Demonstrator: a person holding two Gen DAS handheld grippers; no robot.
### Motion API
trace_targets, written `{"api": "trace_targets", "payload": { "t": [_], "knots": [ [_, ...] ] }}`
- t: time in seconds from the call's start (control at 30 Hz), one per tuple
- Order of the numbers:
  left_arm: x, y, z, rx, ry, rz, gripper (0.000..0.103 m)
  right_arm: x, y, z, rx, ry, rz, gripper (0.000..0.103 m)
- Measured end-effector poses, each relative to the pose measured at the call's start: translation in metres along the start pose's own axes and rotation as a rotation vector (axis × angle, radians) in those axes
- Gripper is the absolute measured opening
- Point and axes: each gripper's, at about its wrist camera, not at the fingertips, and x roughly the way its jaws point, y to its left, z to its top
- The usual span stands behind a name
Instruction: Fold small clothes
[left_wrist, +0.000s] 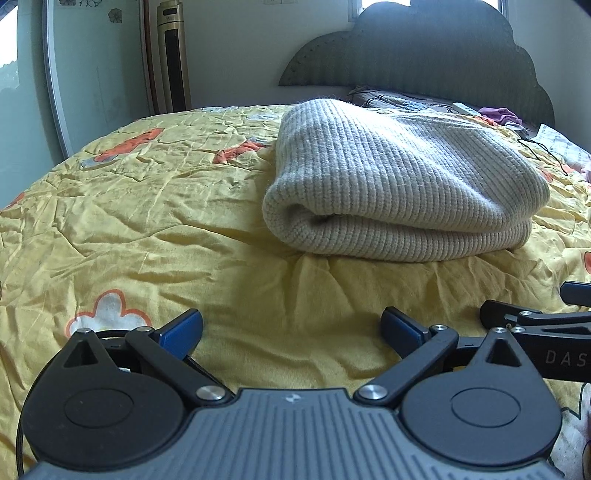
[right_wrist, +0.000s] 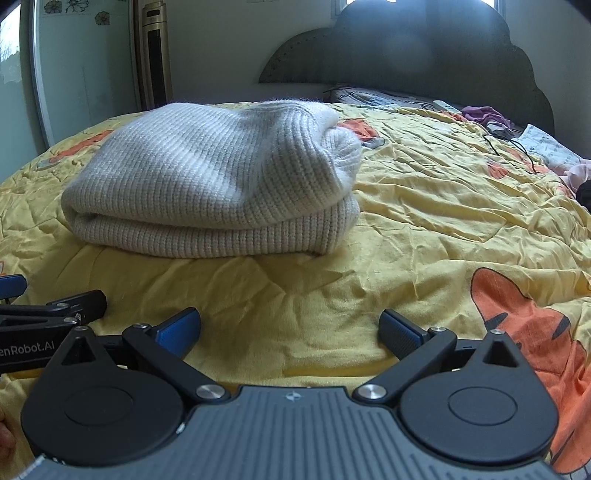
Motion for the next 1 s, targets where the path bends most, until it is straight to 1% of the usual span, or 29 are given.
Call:
{"api": "trace_targets", "payload": {
  "t": [0.67,0.83,1.0],
  "knots": [
    [0.0005,0.0001,0.0001,0.0,0.001,-0.002,0.103,0.0005,-0.001,0.0004,-0.005,0.001,0.009,0.103],
    [0.0004,0.0001,0.0001,0.0,0.001,-0.002,0.103,-0.0033,0.0021,-0.002,-0.028,-0.005,0.007,0.103],
    [0.0004,-0.0001,0.0001,0.0,0.001,-0.002,0.103,-0.0022,-0.0003,-0.0015,-0.015,-0.001,0.017,0.103]
  ]
}}
